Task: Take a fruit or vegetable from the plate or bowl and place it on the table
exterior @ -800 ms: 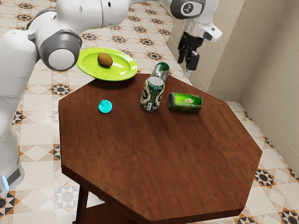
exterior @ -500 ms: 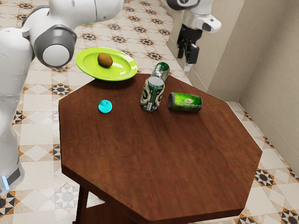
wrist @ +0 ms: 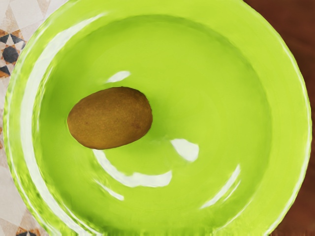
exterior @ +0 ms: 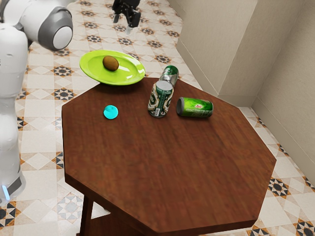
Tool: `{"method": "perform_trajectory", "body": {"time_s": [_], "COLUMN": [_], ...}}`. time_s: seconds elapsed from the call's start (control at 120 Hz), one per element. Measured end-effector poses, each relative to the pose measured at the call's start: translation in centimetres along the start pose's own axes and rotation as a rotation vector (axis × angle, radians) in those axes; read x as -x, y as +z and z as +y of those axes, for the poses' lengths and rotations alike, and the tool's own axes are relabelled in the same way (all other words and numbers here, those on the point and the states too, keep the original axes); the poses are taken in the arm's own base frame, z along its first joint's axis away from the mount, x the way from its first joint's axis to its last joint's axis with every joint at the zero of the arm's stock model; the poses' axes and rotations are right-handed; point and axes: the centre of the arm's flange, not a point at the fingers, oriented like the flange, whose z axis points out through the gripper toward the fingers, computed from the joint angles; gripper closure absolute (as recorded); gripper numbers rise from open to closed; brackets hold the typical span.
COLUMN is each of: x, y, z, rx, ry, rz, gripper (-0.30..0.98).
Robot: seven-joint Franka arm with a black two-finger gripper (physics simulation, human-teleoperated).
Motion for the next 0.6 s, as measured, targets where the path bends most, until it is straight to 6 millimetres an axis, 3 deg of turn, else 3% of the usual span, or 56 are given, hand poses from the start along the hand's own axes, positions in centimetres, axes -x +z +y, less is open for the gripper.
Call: {"method": "perform_trajectory", "body": {"time_s": [0.067,0.142,0.267,0.4,0.6], "x": [1.9,1.5,-1.3,-2.5,-3.0], "y": [1.5,4.1,7.6,10.0,12.7], "z": [-6.2,-9.2,-7.9,-6.1,-7.5], "rx": [0.021,0.045,0.063,0.050,0.042], "ry": [-0.053,-0.029,0.132,0.293,0.400], "rz": [-0.025,-0.054,-0.063,-0.041,0.000], "gripper": [0.00,0.00,0.00,0.00,0.00]}}
